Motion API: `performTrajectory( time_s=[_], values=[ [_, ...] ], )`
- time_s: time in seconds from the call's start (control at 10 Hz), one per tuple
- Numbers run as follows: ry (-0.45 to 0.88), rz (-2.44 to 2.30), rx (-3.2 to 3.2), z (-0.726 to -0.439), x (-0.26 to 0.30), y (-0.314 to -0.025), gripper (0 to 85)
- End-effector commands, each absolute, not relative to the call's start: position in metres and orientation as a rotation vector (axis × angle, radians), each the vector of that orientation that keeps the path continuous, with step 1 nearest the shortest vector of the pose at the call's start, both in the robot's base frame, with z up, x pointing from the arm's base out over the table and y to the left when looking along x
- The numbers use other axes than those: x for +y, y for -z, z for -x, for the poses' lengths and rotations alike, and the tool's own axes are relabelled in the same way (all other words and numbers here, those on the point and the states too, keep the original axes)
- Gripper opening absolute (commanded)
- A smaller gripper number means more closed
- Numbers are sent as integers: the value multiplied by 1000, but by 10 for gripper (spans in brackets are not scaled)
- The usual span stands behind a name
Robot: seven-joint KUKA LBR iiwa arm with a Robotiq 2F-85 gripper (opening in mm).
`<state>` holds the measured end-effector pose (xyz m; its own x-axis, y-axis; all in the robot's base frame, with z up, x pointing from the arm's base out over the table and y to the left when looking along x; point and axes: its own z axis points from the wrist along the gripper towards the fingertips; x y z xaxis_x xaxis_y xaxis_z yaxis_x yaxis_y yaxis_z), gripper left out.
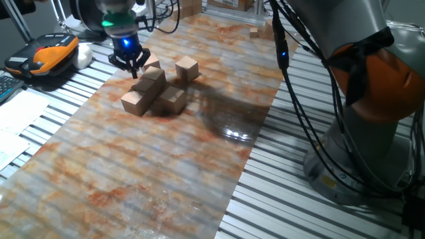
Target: Stack the blocks into a pyramid shape
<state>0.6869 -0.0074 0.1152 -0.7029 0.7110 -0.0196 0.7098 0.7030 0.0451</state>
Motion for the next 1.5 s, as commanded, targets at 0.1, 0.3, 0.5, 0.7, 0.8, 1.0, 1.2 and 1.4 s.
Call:
performTrajectory(
  time_s=[0.1, 0.3, 0.5, 0.7, 0.8, 1.0, 1.2, 1.4],
  values=[
    [-38, -1171, 2875, -691, -13, -116, 0],
    [-26, -1143, 2887, -697, -22, -115, 0],
    [-34, -1122, 2899, -703, -32, -117, 0],
    [-31, -1111, 2903, -709, -41, -118, 0],
    [-22, -1101, 2905, -711, -44, -118, 0],
    [-25, -1079, 2913, -717, -54, -118, 0],
    [-25, -1060, 2924, -724, -62, -120, 0],
    [-23, -1047, 2930, -730, -67, -120, 0]
  ],
)
